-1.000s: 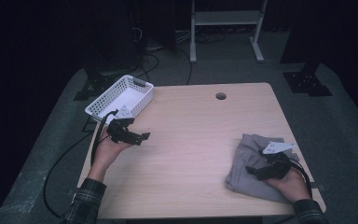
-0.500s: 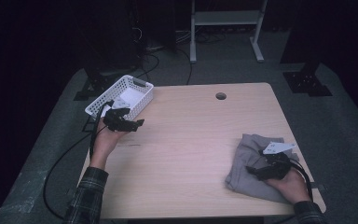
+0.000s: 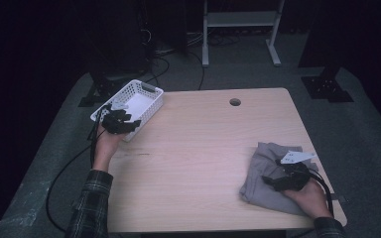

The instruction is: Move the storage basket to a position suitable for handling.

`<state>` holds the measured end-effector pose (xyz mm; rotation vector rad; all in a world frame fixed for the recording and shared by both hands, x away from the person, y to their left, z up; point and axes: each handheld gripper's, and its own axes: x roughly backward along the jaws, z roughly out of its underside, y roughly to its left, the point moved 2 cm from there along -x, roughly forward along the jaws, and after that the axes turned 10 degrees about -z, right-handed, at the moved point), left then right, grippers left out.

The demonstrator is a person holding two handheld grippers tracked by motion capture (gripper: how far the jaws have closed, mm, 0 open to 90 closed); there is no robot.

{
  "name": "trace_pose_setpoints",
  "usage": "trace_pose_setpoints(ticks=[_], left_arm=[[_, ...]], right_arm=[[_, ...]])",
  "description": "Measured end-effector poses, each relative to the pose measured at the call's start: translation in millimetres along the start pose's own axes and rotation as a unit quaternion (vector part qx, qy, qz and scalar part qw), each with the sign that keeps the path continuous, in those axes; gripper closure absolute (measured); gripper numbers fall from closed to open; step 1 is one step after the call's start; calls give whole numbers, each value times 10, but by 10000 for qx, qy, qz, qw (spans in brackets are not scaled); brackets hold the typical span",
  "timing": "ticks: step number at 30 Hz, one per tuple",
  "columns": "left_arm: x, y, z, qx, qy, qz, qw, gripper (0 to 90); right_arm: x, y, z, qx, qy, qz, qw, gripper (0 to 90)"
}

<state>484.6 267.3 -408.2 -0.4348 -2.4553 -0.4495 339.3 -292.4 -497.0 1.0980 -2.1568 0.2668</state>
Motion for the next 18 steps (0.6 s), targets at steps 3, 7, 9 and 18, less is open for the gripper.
trace_pose_setpoints(ticks=[3,7,9,18], left_arm=[[-38,29,27,-24,76,-71,9999,566],[-111,43,67,-33,269,-147,9995,609],[-142,46,81,-26,352,-150,9993,641],[-229,-1,108,-19,509,-35,9987,797]], right_arm=[[0,1,1,-6,-4,10,10000,124],[1,3,2,-14,-3,15,10000,124],[2,4,2,-17,-5,16,10000,125],[5,4,5,-4,0,29,10000,126]])
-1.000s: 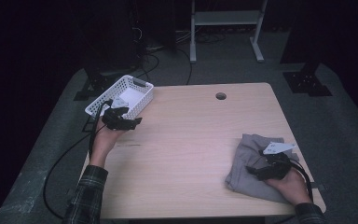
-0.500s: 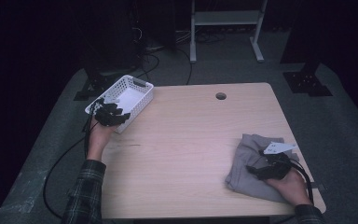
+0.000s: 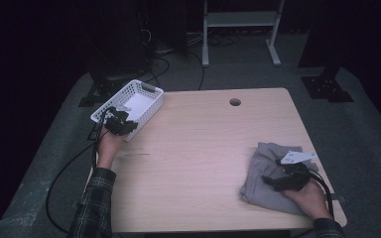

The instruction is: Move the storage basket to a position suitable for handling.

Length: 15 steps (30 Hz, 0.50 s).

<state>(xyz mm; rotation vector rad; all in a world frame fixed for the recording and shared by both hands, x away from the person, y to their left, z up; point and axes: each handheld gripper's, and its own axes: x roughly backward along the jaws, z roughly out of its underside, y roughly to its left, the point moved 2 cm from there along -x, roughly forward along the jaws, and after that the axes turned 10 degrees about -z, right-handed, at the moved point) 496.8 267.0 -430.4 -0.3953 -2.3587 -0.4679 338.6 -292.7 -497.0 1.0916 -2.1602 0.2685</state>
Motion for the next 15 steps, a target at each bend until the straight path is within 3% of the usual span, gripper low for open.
trace_pose_setpoints(ticks=[4,15], left_arm=[[20,-14,4,-4,36,101,9999,836],[131,-165,54,-57,64,355,9993,837]], right_arm=[[1,2,1,-12,-4,-1,10000,127],[1,1,1,-12,-2,-5,10000,127]])
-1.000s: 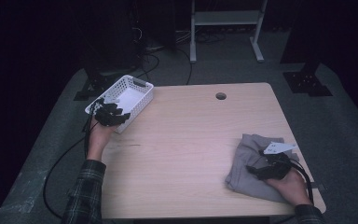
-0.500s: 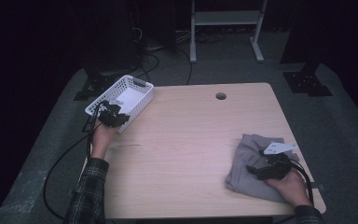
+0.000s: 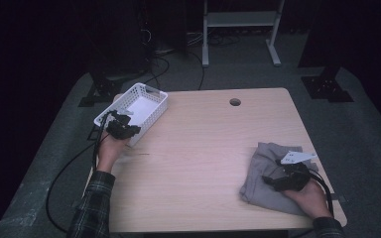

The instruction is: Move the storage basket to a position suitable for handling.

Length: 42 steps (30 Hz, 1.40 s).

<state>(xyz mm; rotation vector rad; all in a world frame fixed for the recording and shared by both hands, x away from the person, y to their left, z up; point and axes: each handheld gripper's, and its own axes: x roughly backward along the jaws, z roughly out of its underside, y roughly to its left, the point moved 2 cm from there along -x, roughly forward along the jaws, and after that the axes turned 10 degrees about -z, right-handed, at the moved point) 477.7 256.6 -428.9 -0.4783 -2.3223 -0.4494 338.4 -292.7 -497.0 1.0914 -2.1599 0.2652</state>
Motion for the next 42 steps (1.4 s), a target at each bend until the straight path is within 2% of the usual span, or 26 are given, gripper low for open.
trace_pose_setpoints(ticks=[4,14,22,29,34,42], left_arm=[[52,-71,26,-85,33,72,9999,838],[191,-263,120,-143,31,317,9994,839],[370,-505,235,-314,46,486,9983,838],[523,-771,297,-568,-14,672,9961,839],[620,-909,335,-688,-89,798,9944,839],[721,-1135,402,-920,-66,947,9912,837]], right_arm=[[0,1,1,-2,-5,5,10000,126],[0,3,2,9,-4,8,10000,126],[0,1,0,6,6,-6,10000,126],[-1,-1,-4,21,12,-8,10000,125],[-2,0,-6,7,12,-12,10000,125],[-2,-2,-8,10,21,-16,10000,125]])
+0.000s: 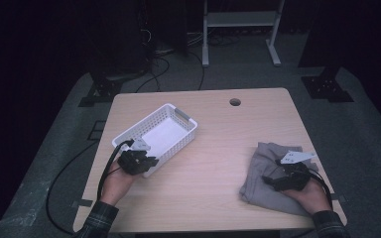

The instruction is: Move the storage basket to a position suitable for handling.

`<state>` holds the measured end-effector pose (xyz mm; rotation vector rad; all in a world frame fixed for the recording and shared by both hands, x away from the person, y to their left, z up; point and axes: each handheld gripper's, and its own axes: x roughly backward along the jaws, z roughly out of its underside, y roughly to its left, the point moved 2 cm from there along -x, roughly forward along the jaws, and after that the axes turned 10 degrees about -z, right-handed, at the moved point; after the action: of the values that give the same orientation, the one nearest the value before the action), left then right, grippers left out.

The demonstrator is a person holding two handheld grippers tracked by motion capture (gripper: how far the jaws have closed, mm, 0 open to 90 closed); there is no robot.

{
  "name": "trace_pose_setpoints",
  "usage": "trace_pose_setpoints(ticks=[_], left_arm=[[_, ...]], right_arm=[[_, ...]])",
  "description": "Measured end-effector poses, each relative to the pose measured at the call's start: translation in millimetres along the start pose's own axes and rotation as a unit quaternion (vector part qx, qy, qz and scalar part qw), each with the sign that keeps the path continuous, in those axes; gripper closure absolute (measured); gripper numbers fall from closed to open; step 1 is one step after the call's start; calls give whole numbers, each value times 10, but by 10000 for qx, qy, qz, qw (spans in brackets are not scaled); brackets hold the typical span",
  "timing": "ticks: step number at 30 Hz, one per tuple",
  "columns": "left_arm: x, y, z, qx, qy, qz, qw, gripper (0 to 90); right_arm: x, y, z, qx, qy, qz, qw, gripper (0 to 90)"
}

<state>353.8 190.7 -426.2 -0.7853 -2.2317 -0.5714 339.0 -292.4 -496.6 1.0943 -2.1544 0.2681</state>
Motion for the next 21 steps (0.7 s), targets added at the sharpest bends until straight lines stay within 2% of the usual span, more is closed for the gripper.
trace_pose_setpoints(ticks=[6,11,16,21], left_arm=[[54,-187,13,-114,-17,124,9999,838],[74,-276,35,-181,10,203,9996,832],[117,-259,6,-69,-180,325,9993,756],[249,-178,-80,17,-447,364,9983,688]], right_arm=[[0,1,-1,-7,-3,-2,10000,125],[0,1,-1,-5,-2,-3,10000,125],[0,2,-1,-8,-3,-2,10000,125],[0,0,0,3,-4,-2,10000,125]])
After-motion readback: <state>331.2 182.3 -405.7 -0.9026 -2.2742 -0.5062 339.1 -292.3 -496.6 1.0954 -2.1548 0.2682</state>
